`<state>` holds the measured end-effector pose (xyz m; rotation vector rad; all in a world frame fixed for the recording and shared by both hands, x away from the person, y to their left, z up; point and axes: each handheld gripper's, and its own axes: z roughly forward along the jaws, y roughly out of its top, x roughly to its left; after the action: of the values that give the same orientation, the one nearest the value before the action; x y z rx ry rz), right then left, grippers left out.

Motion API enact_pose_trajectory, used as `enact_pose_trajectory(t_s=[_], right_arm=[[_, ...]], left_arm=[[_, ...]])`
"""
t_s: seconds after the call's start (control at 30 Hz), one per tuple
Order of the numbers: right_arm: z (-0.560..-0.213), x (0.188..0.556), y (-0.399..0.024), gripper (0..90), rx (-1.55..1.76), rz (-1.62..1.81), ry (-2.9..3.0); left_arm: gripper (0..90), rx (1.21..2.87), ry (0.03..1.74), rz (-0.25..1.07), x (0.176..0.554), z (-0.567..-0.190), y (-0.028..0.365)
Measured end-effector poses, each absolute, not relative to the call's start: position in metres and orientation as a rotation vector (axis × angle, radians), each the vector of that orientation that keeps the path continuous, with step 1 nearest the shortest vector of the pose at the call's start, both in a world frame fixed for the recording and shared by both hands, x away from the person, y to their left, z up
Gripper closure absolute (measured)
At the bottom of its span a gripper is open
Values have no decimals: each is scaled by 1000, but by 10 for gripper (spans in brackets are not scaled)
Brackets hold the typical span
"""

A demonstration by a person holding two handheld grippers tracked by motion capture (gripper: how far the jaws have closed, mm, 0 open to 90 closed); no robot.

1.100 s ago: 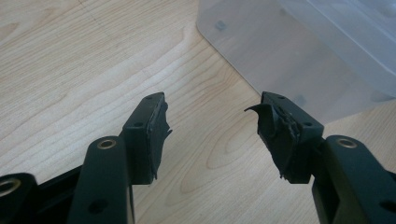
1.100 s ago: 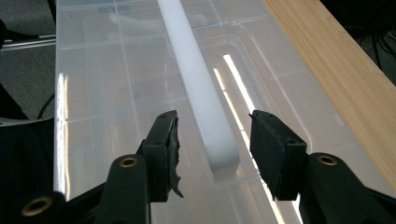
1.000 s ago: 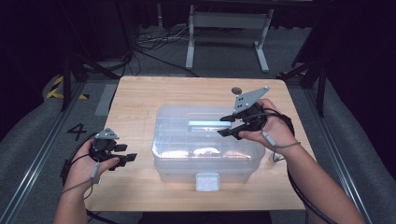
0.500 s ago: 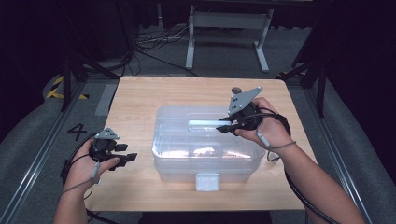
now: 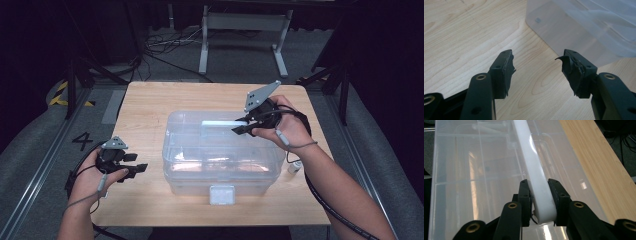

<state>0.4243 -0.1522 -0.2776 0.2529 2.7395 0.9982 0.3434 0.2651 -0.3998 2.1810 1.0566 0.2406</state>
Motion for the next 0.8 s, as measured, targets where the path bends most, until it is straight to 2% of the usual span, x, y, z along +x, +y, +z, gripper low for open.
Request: enact_pose_trajectory(t_s=[0.8], right_arm=[[-259, 465, -154, 715, 351, 1042, 2745]], left_arm=[[406, 2182, 988, 259, 340, -394, 260]])
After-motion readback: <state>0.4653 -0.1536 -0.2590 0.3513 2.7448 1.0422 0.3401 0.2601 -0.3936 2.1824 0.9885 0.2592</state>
